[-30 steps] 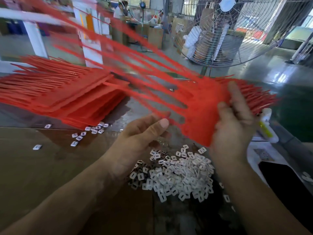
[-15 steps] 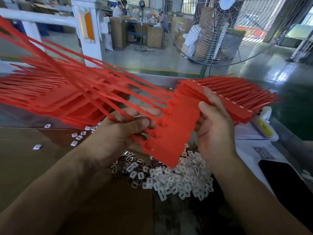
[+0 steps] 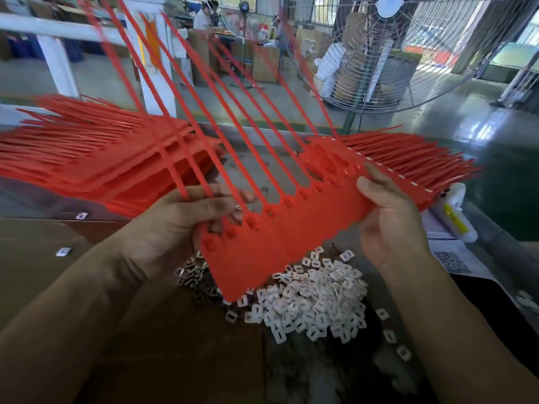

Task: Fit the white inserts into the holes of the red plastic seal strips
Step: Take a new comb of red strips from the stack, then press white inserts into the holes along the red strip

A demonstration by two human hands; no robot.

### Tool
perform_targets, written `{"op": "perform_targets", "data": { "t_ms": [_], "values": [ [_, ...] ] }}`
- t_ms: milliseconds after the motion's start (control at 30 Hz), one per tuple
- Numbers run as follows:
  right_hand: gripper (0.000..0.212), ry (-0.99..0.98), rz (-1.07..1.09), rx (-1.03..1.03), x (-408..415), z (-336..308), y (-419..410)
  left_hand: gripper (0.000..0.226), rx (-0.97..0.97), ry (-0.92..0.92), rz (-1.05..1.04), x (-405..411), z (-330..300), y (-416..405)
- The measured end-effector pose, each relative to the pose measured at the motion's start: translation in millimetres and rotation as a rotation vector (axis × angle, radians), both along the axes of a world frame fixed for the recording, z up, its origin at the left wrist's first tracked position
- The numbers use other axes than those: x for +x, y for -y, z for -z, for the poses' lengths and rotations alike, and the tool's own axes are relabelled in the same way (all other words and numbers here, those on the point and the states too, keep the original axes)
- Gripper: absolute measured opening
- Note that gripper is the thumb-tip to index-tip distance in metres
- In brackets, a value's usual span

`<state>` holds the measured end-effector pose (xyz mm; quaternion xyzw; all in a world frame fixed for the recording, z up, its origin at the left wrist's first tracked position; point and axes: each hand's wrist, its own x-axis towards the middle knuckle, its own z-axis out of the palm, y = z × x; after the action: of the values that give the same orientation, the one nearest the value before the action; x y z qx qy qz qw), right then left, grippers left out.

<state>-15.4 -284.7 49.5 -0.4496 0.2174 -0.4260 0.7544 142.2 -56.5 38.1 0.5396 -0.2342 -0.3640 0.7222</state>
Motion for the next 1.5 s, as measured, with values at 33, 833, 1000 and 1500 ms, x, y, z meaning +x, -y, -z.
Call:
{"op": "perform_targets", "data": {
  "t_ms": [33,833,1000,1500],
  "values": [
    [0.036,0.008,0.026,-0.033,1,-1,0,0.033,-0.041,-0.011,-0.011,-1,-3,1],
    [0.016,-0.703,0.179,-0.450,-4,32,11,0.060,0.097,0.317,-0.345,30,33,13],
    [0.017,-0.846,0.207,-0.619,-11,31,18,0.075,0.331,0.824,-0.287,20,30,11],
    [0.019,-1.277,0.074,-0.908,-29,15,16,0.064,0.667,0.931,-0.224,14,28,4]
  ]
}}
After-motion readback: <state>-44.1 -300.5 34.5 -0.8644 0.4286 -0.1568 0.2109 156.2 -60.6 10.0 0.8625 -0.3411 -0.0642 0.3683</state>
